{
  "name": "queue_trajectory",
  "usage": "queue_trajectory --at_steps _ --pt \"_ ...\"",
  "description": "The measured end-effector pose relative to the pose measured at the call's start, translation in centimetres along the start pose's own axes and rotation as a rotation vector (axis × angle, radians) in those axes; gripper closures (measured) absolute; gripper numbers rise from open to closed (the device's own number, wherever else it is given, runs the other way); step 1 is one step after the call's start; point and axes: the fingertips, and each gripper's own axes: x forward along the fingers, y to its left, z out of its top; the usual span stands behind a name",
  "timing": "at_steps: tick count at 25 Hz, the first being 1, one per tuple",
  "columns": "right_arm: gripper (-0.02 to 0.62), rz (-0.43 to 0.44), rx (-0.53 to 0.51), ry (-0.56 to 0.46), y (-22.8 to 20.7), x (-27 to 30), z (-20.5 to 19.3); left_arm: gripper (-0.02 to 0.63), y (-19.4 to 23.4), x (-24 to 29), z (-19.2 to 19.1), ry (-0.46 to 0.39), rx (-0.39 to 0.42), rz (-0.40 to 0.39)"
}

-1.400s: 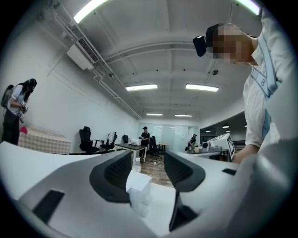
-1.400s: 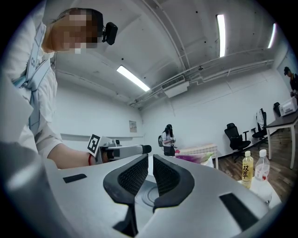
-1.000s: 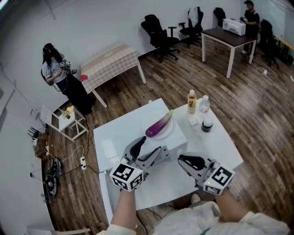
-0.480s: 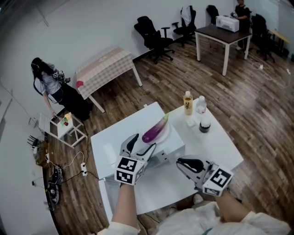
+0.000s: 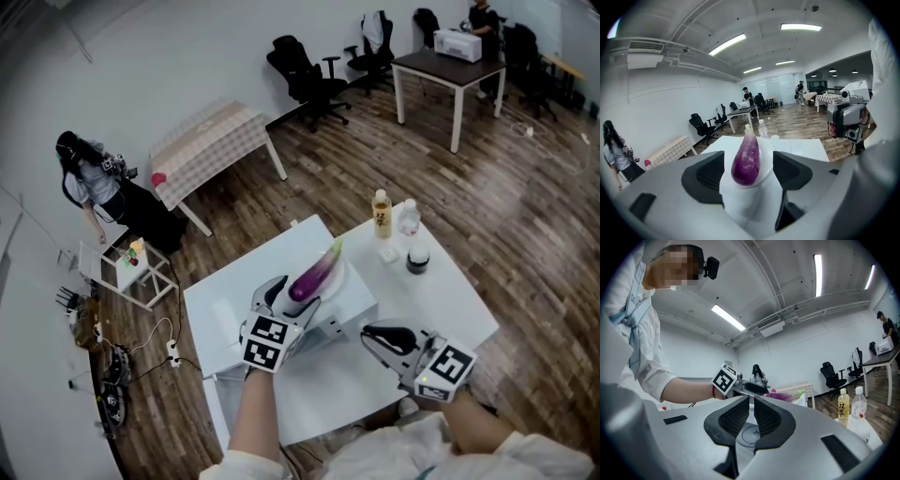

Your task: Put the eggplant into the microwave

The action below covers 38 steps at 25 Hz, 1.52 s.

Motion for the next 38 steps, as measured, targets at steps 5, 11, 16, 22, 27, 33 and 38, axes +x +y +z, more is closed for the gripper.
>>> queue_trajectory --at_steps 5,11,16,22,27,33,38 --pt "0.56 -0.008 0.009 0.001 -0.5 0.1 0.0 0.295 0.6 1.0 -0.4 0.042 0.023 0.007" --pt "0.56 -0.012 0.012 -0.001 -0.7 0.0 -0.1 0.391 0.6 1.4 -0.6 0.063 0.031 0.014" --pt "0.56 -0.011 0.011 -0.006 -0.8 0.1 0.1 0.393 0.6 1.5 -0.5 0.061 0.041 0.017" --pt "0.56 -0.014 0.015 -0.006 -1.0 -0.2 0.1 0.4 0.8 1.6 -0.5 0.057 0.048 0.036" --pt "0.56 -0.014 0.013 -0.006 -1.0 -0.5 0.2 0.402 0.6 1.5 -0.5 0.051 0.053 0.044" --pt "0.56 -0.015 0.008 0.01 -0.8 -0.6 0.0 0.403 0.8 0.7 -0.2 0.017 0.029 0.065" --pt "0.56 -0.009 0.001 0.013 -0.4 -0.5 0.0 0.407 0.6 -0.4 0.3 -0.023 0.004 0.082"
